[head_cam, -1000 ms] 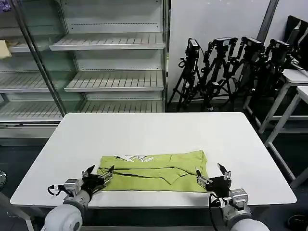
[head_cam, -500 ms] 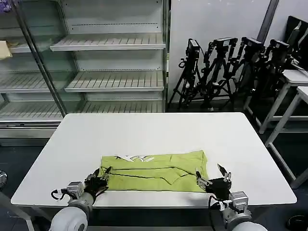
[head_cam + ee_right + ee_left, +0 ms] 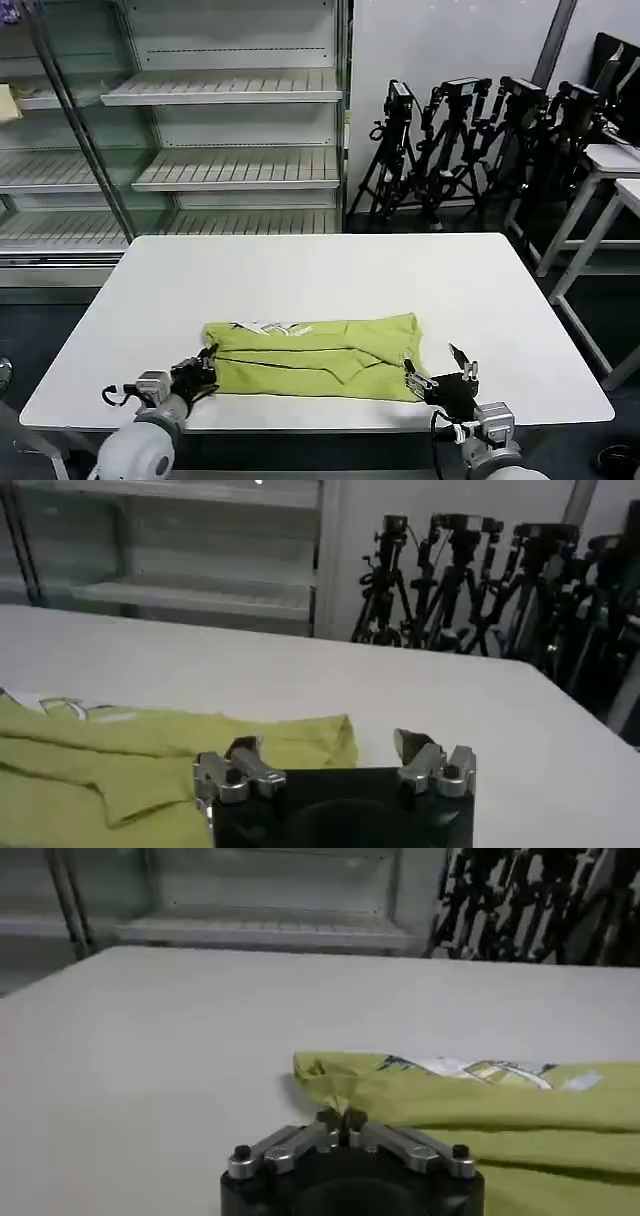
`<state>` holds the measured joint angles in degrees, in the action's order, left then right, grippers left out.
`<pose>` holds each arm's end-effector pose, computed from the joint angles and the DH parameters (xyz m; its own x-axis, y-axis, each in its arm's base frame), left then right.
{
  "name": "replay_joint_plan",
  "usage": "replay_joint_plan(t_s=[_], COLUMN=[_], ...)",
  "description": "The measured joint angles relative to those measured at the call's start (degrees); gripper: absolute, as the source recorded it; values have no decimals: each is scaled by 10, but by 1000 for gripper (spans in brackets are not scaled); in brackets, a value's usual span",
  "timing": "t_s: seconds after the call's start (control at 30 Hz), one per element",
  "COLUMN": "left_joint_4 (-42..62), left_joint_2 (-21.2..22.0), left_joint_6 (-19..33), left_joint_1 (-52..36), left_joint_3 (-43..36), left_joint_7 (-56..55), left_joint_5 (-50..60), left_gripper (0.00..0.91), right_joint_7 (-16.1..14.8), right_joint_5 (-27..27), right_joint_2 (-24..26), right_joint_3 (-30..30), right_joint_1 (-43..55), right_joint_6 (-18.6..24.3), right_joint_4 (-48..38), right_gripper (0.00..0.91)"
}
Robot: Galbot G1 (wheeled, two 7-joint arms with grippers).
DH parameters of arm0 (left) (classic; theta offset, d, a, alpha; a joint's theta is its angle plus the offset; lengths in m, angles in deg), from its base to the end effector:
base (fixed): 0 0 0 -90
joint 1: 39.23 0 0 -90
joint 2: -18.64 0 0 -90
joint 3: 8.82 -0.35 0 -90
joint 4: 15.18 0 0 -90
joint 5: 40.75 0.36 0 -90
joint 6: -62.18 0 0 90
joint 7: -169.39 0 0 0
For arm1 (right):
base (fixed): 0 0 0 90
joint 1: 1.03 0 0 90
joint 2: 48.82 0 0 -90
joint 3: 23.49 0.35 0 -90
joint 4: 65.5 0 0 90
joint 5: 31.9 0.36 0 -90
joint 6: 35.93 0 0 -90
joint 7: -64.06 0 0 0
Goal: Fold and organize the clothes.
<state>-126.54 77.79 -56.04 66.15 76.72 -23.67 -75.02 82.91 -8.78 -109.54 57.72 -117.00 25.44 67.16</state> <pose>0.2689 0.0899 -0.2827 -0.8840 0.0456 0.4652 0.0511 0.9987 -0.0008 0.1860 -0.0166 -0.2155 -0.9419 -0.1076 0.3181 -0.1417 0.9862 -0.0860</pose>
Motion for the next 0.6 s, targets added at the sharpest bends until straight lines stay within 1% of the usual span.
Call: replay_joint_plan(t_s=[0.37,0.47,0.6], left_joint_4=[22,14,-14], left_joint_2=[-103,-116,-121], left_joint_6=[-5,-5,-8], left_joint_1=[23,30,34], left_joint_3=[118,138,142], left_joint_7=[56,71,82], left_joint_5=[38,47,59], left_gripper=[10,10,10], right_joint_7=[-4,-4,-4], right_joint_5=[-1,-1,-2], right_joint_2=[-4,-3,-2], right_joint_3=[-3,-6,-5], right_joint_1=[3,7,6], right_joint_6=[7,7,7], right_joint_4=[-8,-9,-11], right_gripper=[907,907,907])
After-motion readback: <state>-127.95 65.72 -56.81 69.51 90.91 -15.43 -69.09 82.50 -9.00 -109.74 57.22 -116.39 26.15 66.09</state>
